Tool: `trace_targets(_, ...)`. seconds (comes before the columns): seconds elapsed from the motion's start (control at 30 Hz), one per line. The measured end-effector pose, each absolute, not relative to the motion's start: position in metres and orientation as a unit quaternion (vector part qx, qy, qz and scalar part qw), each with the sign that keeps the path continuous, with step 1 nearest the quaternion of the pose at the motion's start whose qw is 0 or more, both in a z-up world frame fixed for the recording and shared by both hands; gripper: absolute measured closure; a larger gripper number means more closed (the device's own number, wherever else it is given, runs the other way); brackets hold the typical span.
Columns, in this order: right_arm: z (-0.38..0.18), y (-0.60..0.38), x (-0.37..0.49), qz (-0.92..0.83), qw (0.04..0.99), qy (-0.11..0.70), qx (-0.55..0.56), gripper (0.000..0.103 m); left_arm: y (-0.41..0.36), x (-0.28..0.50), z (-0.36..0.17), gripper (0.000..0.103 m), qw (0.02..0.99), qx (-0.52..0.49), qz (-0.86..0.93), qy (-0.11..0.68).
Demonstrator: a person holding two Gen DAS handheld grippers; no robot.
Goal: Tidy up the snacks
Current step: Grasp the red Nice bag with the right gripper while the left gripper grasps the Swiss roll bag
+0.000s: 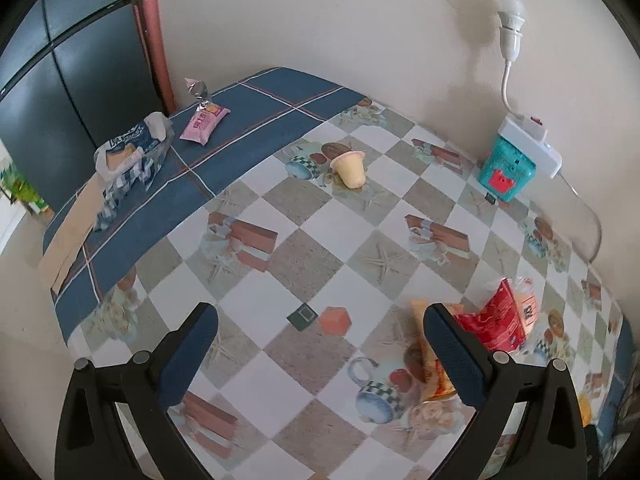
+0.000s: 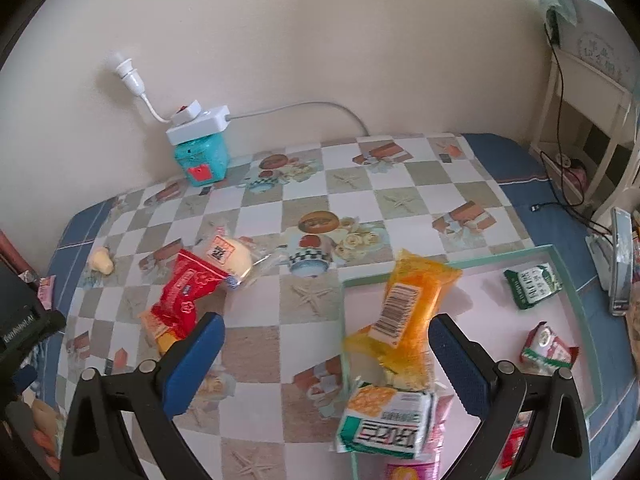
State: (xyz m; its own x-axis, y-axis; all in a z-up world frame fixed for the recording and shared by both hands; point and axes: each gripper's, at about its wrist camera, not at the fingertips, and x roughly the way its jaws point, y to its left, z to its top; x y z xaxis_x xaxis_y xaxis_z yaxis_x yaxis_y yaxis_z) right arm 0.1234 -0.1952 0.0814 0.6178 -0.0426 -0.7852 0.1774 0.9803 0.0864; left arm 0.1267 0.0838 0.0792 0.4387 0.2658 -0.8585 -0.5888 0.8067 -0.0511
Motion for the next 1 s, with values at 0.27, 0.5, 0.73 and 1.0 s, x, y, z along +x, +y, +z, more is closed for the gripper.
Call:
trace_targets(0.27, 0.076, -0.188, 0.125, -0.041, 0.897, 0.429, 0.101, 0.0, 0.106, 0.128, 0.067, 0.001, 0.83, -0.19, 0.218, 0.477)
trace_targets(0.5, 0.062, -0.169, 0.132, -0.025, 0.892, 0.441, 0.096, 0.0, 0.134, 0.131, 0.048, 0.001, 0.821, -0.239, 0.2, 0.478)
trace_targets(0.73, 0.048, -0.144, 0.152, 0.005, 0.883, 0.455, 0.113, 0.0, 0.145, 0.141, 0.026, 0.001, 0.814, -0.283, 0.187, 0.472)
trace_targets(1.0, 0.032, -0.129, 0.187, 0.032, 0.865, 0.479, 0.147, 0.007, 0.141, 0.159, -0.002, 0.001, 0.798, -0.289, 0.181, 0.498)
